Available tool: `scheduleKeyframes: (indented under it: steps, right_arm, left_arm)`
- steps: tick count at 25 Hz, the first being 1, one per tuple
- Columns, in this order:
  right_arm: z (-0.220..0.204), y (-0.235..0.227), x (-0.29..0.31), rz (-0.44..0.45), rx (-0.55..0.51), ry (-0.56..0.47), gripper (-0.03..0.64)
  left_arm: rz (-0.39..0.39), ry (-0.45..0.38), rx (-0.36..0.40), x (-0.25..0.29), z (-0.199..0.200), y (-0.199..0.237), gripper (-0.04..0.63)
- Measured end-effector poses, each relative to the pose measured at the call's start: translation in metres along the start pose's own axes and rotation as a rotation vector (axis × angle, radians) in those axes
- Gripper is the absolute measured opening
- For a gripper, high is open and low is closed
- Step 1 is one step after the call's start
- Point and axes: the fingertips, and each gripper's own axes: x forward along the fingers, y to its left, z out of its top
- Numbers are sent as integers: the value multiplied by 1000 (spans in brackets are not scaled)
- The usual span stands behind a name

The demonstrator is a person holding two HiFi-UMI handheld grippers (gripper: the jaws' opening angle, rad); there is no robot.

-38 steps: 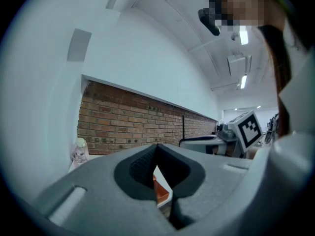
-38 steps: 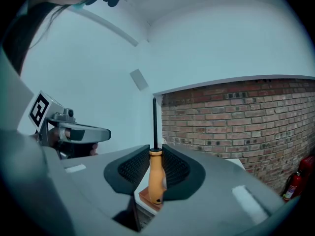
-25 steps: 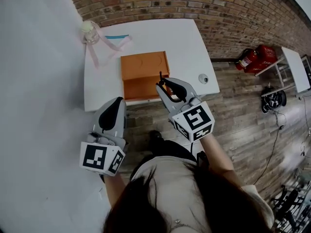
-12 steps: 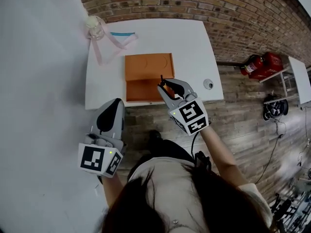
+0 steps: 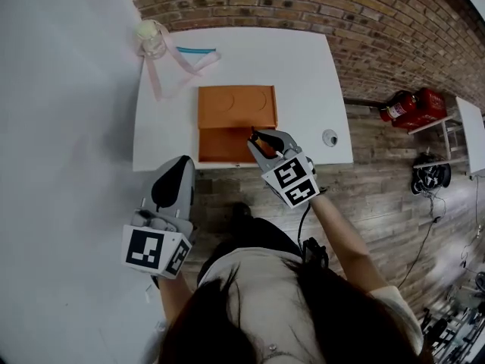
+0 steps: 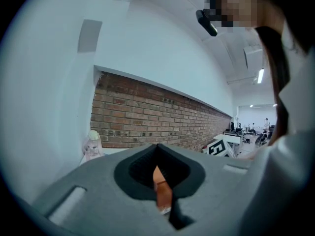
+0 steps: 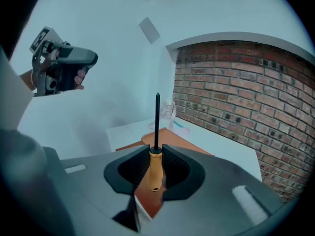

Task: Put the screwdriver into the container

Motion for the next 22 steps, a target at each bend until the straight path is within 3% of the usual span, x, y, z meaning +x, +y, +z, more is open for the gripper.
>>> scheduleKeyframes:
  steps: [12,22]
  right_arm:
    - [-48,-3,38,52,-56,161,81]
    - [-58,8,63,123,-96,218,81]
  left_arm:
    - [21,31,-12,10,-10,12,2]
    - [40,43,-29,13,-14,22,2]
